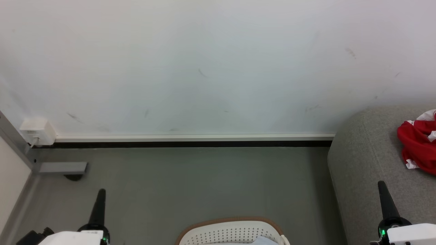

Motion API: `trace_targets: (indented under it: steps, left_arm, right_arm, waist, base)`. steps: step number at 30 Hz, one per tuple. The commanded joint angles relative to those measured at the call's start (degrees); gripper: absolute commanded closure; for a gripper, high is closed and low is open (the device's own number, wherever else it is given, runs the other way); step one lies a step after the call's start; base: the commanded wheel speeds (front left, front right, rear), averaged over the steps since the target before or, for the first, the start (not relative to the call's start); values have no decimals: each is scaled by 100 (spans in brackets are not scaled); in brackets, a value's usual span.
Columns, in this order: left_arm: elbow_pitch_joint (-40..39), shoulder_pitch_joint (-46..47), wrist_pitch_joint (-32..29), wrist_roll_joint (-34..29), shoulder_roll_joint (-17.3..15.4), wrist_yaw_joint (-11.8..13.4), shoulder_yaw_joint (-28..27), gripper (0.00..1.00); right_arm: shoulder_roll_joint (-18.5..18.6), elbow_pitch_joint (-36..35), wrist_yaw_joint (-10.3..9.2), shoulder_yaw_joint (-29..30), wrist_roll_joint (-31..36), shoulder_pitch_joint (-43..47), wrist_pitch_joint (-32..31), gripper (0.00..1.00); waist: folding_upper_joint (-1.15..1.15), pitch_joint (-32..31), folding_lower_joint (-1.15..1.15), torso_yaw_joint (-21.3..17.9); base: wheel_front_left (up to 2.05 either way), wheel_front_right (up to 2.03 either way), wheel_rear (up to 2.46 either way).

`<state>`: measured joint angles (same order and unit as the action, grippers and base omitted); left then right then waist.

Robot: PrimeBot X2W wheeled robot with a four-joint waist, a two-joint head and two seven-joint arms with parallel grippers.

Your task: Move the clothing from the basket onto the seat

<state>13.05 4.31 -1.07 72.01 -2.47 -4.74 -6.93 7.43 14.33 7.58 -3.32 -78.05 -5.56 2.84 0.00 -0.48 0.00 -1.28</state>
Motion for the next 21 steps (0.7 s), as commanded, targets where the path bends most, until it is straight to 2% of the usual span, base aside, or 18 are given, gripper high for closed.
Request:
trace_targets:
  steps: [1, 21]
  left_arm:
    - [-67, 107, -46, 143, -53, -3, -2, 100]
    - [-157, 157, -301, 1061, -59, 24, 12, 100]
  right_arm:
    - [56, -49, -10, 39, -149, -97, -38, 100]
    - [120, -53, -12, 106, -1107, -131, -159, 100]
  waist:
    - [0, 1, 0, 4]
    - [0, 17, 0, 56]
  base:
    - [0, 0, 0]
    - [0, 0, 0]
